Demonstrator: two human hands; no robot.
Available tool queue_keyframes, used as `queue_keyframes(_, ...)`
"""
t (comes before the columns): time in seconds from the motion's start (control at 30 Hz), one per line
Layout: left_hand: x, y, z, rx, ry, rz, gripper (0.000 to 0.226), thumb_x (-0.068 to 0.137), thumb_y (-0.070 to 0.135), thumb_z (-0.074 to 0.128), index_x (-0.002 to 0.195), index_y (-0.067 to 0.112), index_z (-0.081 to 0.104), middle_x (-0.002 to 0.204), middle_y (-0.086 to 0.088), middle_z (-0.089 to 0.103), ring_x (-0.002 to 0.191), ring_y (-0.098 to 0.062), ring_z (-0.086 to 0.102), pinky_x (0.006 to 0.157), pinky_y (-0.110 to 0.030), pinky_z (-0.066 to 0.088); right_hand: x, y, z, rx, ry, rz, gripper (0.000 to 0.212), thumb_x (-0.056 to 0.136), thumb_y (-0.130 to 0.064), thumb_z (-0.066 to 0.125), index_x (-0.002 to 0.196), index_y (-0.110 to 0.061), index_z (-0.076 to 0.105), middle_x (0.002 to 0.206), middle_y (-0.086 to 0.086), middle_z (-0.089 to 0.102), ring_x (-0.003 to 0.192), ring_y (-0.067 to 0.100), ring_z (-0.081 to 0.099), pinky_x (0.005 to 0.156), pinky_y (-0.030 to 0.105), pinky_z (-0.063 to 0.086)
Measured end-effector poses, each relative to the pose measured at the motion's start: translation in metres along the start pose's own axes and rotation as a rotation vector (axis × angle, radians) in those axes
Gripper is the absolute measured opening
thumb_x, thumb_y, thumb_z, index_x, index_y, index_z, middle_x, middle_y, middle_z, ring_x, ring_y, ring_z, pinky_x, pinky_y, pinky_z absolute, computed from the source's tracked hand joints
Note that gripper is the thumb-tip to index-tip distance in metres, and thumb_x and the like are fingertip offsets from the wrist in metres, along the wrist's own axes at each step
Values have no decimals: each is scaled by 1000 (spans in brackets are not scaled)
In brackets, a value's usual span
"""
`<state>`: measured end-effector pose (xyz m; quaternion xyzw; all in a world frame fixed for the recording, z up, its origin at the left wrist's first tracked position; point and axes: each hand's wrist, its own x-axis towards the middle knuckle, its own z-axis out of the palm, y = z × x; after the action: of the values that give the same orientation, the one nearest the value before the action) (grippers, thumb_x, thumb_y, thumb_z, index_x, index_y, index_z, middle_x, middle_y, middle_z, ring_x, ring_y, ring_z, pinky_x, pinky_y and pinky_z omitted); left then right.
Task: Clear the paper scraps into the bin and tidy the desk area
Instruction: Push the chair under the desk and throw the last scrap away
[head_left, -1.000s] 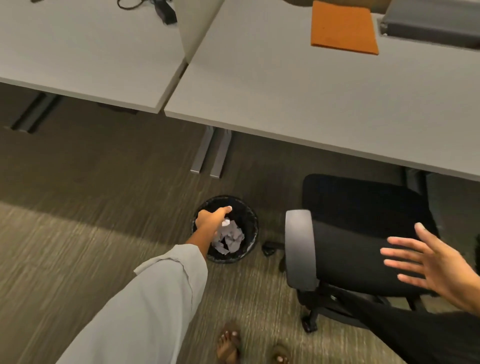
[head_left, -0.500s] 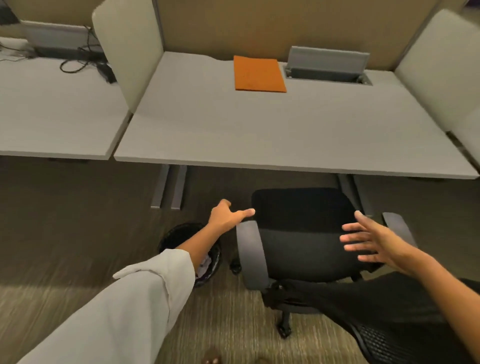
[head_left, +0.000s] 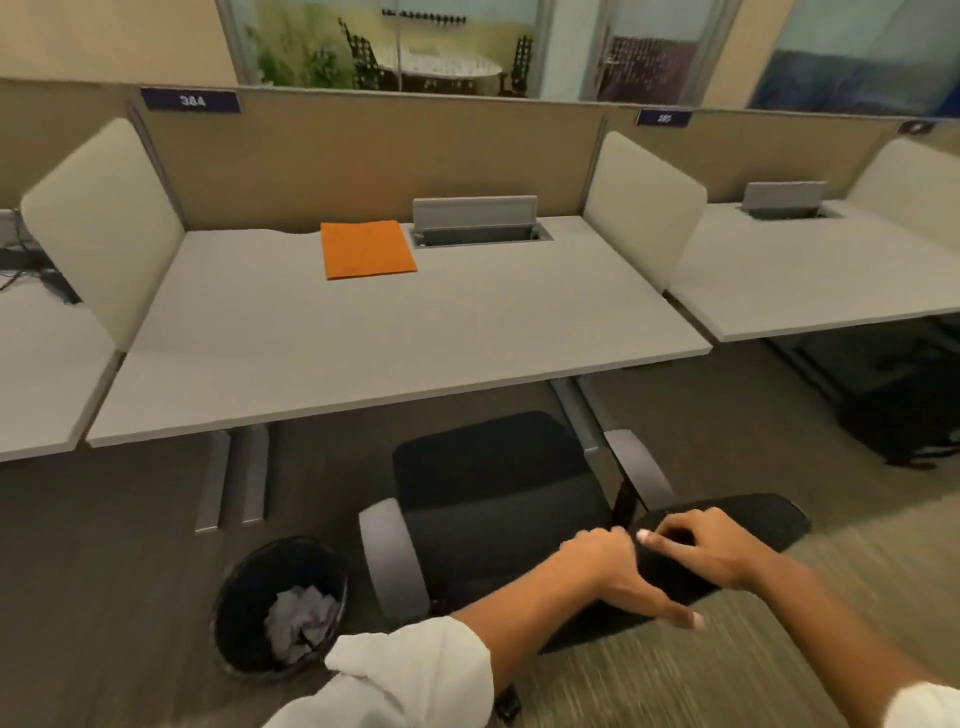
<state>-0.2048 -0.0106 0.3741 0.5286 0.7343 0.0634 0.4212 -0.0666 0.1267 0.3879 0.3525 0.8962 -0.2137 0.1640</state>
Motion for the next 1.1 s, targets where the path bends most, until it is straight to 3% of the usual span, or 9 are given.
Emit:
queue_keyframes(0.1,1,4,31,124,40,-82,114,49,88,64,130,11,44,124,-10,57,112,-34,58,88,-50,48,-3,29,4,-247,126,-150,80,76,-93,19,101,-36,70,92,-15,71,87,4,64,82,32,50)
queue_keyframes(0.2,-4,-1,51,176,263,-65,83,61,76,60,117,15,49,113,-9,63,103,-33,63,87,-48,50,-3,52,13,-313,369,-280,78,82,-88,15,92,-34,71,82,-14,70,80,6,63,73,33,47)
queue_keyframes(0.33,-14,1,56,226,349,-48,78,65,83,49,110,19,53,106,-5,67,94,-30,65,81,-41,53,-1,56,28,-327,533,-327,73,84,-85,22,83,-33,74,69,-11,69,71,10,64,65,33,43)
queue_keyframes(0.5,-12,16,52,251,317,-100,102,59,101,34,120,21,54,105,-1,67,91,-24,64,81,-40,55,-3,62,23,-306,508,-331,83,83,-86,13,89,-30,75,73,-6,72,76,15,66,72,35,42)
queue_keyframes(0.67,-16,24,56,229,316,-162,100,67,99,24,122,21,53,107,-4,68,93,-25,64,80,-41,52,-4,74,19,-302,404,-459,88,81,-88,8,99,-28,70,86,-5,72,85,18,66,75,38,45)
queue_keyframes(0.8,-25,24,62,257,406,-208,93,74,95,18,108,19,57,85,2,62,76,-18,59,66,-34,43,-2,95,6,-268,290,-578,80,84,-85,11,110,-30,63,100,-8,70,92,16,64,75,35,47)
queue_keyframes(0.87,-31,24,68,295,499,-247,89,73,96,15,93,20,56,73,6,57,67,-14,56,59,-31,38,-3,110,-1,-275,331,-577,79,85,-85,12,109,-30,64,98,-9,70,89,13,63,72,33,46)
queue_keyframes(0.97,-42,22,85,323,631,-294,76,72,97,13,68,26,41,63,7,49,56,-8,47,51,-27,27,-6,121,1,-312,411,-571,81,85,-85,11,107,-29,66,91,-10,69,83,11,62,71,31,45)
queue_keyframes(1.1,-48,19,98,359,716,-324,78,73,96,13,66,24,41,62,6,50,54,-8,45,49,-28,23,-9,120,12,-317,499,-571,81,86,-84,13,106,-29,69,87,-12,70,81,10,64,71,30,47)
